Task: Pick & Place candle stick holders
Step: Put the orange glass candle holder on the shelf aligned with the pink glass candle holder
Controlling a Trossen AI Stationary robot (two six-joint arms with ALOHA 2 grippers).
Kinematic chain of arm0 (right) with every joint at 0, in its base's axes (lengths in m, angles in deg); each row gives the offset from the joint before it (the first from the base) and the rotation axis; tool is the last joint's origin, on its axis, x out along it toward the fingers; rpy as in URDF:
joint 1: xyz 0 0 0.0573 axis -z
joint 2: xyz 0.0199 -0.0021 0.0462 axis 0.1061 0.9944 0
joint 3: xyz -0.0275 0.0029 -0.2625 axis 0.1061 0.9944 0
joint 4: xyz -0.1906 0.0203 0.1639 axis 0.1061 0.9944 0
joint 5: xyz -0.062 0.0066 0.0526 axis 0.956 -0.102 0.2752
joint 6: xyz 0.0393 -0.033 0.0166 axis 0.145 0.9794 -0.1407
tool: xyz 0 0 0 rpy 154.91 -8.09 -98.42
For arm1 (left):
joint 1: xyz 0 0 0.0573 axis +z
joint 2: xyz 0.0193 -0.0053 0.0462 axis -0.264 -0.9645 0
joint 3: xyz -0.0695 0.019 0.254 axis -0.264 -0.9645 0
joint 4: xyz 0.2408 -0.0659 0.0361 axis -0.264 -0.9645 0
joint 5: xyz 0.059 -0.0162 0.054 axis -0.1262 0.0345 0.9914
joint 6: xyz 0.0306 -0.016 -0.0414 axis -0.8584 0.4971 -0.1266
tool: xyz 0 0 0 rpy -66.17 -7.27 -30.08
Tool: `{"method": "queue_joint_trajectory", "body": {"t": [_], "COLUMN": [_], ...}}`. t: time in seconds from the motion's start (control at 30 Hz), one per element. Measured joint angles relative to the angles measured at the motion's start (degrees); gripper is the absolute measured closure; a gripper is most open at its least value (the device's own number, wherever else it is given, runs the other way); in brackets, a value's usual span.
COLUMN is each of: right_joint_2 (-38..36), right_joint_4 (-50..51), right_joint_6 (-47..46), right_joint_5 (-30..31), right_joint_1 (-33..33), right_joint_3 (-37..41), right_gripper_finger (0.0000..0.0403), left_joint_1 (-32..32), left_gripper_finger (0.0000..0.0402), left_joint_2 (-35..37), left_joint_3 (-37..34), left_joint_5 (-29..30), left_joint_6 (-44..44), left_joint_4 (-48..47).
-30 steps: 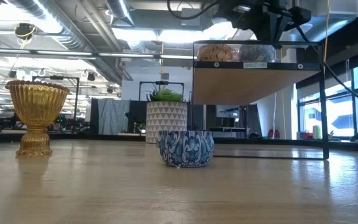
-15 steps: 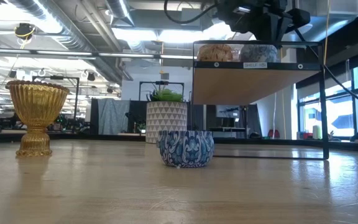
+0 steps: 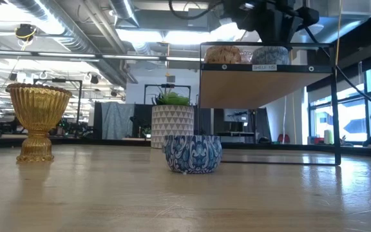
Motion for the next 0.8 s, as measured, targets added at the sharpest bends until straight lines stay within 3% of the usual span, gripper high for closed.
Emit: {"method": "queue_joint_trajectory", "body": {"t": [0.43,0.7,0.8], "right_joint_2": [0.0,0.0,0.0], "right_joint_4": [-0.1,-1.1,-2.4], "right_joint_6": [5.2,8.0,7.5], "right_joint_5": [2.2,-1.6,-2.1], "right_joint_1": [-1.0,-7.9,-12.8], "right_joint_3": [-16.3,-22.5,-22.5], "right_gripper_finger": [0.0286,0.0293,0.0293], "left_joint_1": [0.0,0.3,0.3], "left_gripper_finger": [0.0327,0.0327,0.0327], "left_joint_2": [0.0,0.0,0.0], "left_joint_3": [0.0,0.0,0.0], "left_joint_5": [-1.0,-12.2,-12.4], "left_joint_6": [-1.3,-4.1,-2.1], "left_joint_4": [-0.6,-9.2,-12.2]}}
